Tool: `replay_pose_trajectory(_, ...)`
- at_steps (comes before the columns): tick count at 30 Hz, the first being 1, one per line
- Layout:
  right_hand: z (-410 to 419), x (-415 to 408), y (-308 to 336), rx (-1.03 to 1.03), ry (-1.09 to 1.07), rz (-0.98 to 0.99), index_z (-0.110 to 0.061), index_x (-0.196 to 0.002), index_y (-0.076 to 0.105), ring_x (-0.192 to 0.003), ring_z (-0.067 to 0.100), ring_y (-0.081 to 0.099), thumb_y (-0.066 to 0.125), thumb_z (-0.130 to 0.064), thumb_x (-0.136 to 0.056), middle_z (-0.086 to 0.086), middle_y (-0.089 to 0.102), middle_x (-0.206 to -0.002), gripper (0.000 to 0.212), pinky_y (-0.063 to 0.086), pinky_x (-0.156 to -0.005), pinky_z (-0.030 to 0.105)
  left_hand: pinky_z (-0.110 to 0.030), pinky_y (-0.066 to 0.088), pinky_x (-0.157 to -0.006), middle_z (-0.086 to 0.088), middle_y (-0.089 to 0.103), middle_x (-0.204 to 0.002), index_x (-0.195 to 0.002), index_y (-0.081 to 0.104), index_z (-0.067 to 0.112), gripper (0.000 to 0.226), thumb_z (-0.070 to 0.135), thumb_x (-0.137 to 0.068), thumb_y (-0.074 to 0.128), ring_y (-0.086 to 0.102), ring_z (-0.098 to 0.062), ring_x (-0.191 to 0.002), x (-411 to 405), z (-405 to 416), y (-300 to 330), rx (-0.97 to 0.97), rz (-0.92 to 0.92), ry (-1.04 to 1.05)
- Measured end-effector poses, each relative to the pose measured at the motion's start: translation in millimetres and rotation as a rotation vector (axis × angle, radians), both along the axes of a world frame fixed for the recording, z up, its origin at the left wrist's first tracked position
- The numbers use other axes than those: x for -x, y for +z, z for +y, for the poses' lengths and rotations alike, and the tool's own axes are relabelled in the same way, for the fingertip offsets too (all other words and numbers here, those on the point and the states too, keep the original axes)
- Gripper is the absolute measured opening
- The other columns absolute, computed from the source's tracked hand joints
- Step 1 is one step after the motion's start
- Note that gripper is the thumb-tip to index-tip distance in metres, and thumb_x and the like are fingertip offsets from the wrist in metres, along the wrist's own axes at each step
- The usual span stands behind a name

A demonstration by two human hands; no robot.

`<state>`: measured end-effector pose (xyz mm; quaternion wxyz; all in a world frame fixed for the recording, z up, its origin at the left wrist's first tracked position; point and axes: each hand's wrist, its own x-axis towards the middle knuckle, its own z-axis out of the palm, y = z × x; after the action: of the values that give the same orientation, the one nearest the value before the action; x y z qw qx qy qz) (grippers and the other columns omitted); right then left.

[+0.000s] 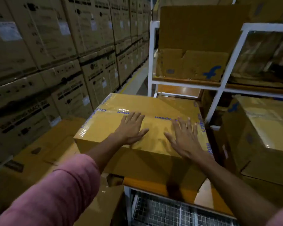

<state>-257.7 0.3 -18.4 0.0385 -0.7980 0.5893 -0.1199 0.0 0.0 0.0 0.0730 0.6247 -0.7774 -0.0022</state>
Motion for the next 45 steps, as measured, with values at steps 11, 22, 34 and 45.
replay_pose_trajectory(11, -32, -4, -40, -0.093, -0.105, 0.116, -0.027, -0.158, 0.024, -0.156, 0.035, 0.008, 0.006, -0.075, -0.092, 0.007, 0.012, -0.170, 0.084, 0.010, -0.124, 0.054, -0.047, 0.022, -0.119, 0.001, 0.032, -0.164, -0.152, 0.040, 0.023, 0.070, 0.063, -0.097, 0.024, 0.028, -0.023, -0.149, -52, -25, -60, 0.006, 0.047, 0.100)
replay_pose_trajectory(22, -49, -12, -38, -0.025, -0.164, 0.058, -0.023, -0.146, 0.039, -0.149, 0.029, 0.024, 0.019, -0.069, -0.095, 0.009, 0.031, -0.160, 0.071, 0.019, -0.118, 0.056, -0.051, 0.031, -0.110, -0.005, 0.041, -0.150, -0.147, 0.041, 0.024, 0.066, 0.063, -0.096, 0.025, 0.037, -0.030, -0.135, -61, -53, -63, 0.056, 0.004, 0.042)
replay_pose_trajectory(34, 59, -14, -59, 0.230, -0.191, 0.129, -0.021, -0.162, 0.022, -0.158, 0.029, -0.005, 0.025, -0.063, -0.100, 0.007, -0.001, -0.172, 0.075, 0.006, -0.124, 0.059, -0.052, 0.009, -0.126, -0.004, -0.006, -0.173, -0.165, 0.005, 0.015, 0.079, 0.059, -0.101, 0.021, -0.007, -0.023, -0.159, -61, 54, -85, 0.236, -0.021, 0.062)
replay_pose_trajectory(45, 77, -13, -70, 0.319, -0.168, 0.164, -0.013, -0.162, 0.024, -0.158, 0.033, -0.004, 0.029, -0.055, -0.100, 0.015, -0.002, -0.171, 0.074, 0.011, -0.122, 0.063, -0.057, 0.014, -0.125, -0.010, -0.002, -0.172, -0.164, 0.009, 0.009, 0.084, 0.056, -0.099, 0.031, -0.002, -0.026, -0.159, -59, 77, -93, 0.297, -0.055, 0.062)
